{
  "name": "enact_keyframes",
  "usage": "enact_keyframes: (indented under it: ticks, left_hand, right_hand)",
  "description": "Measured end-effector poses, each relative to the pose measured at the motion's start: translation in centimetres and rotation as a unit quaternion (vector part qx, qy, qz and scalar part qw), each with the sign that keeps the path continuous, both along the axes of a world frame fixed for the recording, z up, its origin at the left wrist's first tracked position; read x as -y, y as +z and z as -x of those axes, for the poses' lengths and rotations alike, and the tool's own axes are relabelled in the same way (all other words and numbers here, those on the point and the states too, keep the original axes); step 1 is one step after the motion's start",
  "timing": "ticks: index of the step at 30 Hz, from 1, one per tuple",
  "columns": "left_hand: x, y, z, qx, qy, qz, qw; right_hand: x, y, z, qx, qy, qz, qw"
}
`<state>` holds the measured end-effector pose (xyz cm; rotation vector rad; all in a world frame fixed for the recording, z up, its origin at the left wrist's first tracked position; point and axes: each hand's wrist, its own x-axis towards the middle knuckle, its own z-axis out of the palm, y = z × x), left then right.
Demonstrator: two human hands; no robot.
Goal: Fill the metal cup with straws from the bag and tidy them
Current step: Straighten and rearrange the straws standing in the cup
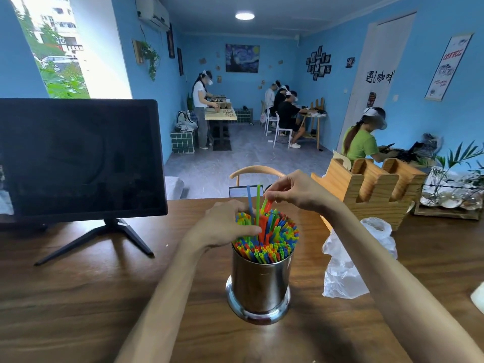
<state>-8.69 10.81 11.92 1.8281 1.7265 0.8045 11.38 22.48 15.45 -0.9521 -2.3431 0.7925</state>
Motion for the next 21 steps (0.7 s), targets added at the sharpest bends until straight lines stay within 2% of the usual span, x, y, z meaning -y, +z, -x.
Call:
enact_keyframes:
  ticks: [2,5,7,8,12,14,16,19,20,21]
  left_hand:
    - [0.1,0.4,0.1,0.035,-0.003,0.006,0.999]
    - [-0.1,0.7,-0.6,0.094,0.009,-0.048,0.994]
    - [-0.4,0.9,-1.2,0.101,0.001,-0.049,0.994]
    - [-0.6,0.9,-1.4,0.078,-0.006,-0.04,0.996]
    - [-1.3,0.9,-2.1,-0.107,-0.013,0.004,0.994]
    - [-1.6,0.6,-2.3,-0.135,-0.022,0.033,0.99]
    - [-1.6,0.7,-2.5,-0.058,-0.025,0.043,0.997]
    - [-2.0,1.1,-3.0,0.176,-0.012,-0.009,0.984]
    - [-2.2,1.2,-3.2,0.202,-0.01,-0.023,0.979]
    - [-2.4,1.2,-3.2,0.186,-0.006,-0.025,0.982]
  right_hand:
    - [0.0,0.7,-0.2,0.003,0.01,-0.013,1.0]
    - [0.1,1.2,-0.1,0.008,0.001,-0.035,0.999]
    - [0.5,1.6,0.2,-0.015,-0.008,-0.055,0.998]
    - [0.7,1.7,0.3,-0.031,-0.018,-0.071,0.997]
    - [1.7,3.4,0.4,-0.089,-0.065,-0.126,0.986]
    - [2.0,4.5,0.2,-0.11,-0.076,-0.15,0.98]
    - [2.3,5.6,-0.2,-0.125,-0.081,-0.175,0.973]
    - [2.8,6.8,-0.5,-0.139,-0.093,-0.206,0.964]
    - [2.9,7.0,-0.6,-0.143,-0.096,-0.214,0.962]
    - [3.0,7.2,-0.6,-0.149,-0.099,-0.219,0.959]
